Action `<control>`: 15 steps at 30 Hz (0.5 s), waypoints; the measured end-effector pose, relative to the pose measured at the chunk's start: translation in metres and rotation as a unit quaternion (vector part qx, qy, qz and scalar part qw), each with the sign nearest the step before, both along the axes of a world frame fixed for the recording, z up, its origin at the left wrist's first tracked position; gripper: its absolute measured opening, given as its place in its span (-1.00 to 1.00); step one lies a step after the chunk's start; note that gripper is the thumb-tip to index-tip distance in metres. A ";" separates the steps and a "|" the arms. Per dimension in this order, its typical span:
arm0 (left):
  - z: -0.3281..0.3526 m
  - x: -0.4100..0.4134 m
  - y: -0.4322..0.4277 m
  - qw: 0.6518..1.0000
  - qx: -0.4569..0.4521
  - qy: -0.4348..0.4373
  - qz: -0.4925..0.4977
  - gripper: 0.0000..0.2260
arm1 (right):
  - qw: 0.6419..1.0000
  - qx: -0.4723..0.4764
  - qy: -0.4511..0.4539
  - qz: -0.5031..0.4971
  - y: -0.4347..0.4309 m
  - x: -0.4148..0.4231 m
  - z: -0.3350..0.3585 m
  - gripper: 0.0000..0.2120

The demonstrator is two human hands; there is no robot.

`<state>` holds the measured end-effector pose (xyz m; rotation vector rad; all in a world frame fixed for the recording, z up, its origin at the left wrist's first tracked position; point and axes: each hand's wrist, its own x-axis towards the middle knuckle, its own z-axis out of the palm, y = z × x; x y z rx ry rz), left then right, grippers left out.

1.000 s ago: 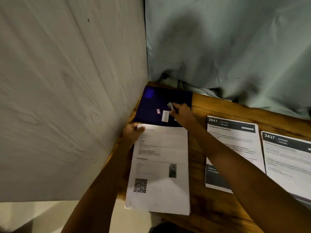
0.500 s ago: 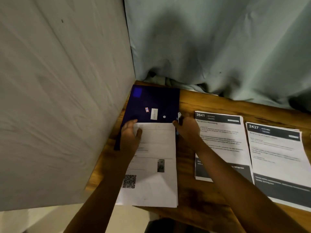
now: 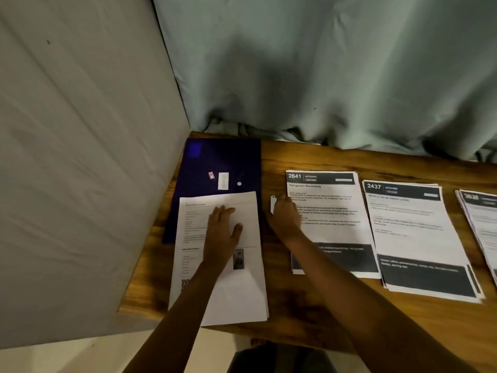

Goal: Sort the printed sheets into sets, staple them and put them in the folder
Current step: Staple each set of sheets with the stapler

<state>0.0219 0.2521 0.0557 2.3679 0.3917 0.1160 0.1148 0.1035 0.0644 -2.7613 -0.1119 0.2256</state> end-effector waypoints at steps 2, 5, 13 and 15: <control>0.005 0.003 -0.004 1.000 -0.003 -0.003 -0.003 -0.56 | 0.999 0.035 -0.004 -0.004 -0.004 0.000 0.001 -0.50; 0.015 0.007 -0.014 1.000 -0.014 -0.008 -0.015 -0.55 | 0.993 0.104 -0.045 -0.026 -0.020 0.000 0.007 -0.54; 0.037 0.028 -0.086 0.995 -0.074 0.005 -0.071 -0.58 | 0.984 0.076 -0.068 -0.143 -0.124 -0.005 0.016 -0.58; 0.039 0.032 -0.108 0.993 -0.086 0.043 -0.072 -0.59 | 0.984 0.056 -0.043 -0.166 -0.144 -0.004 0.017 -0.59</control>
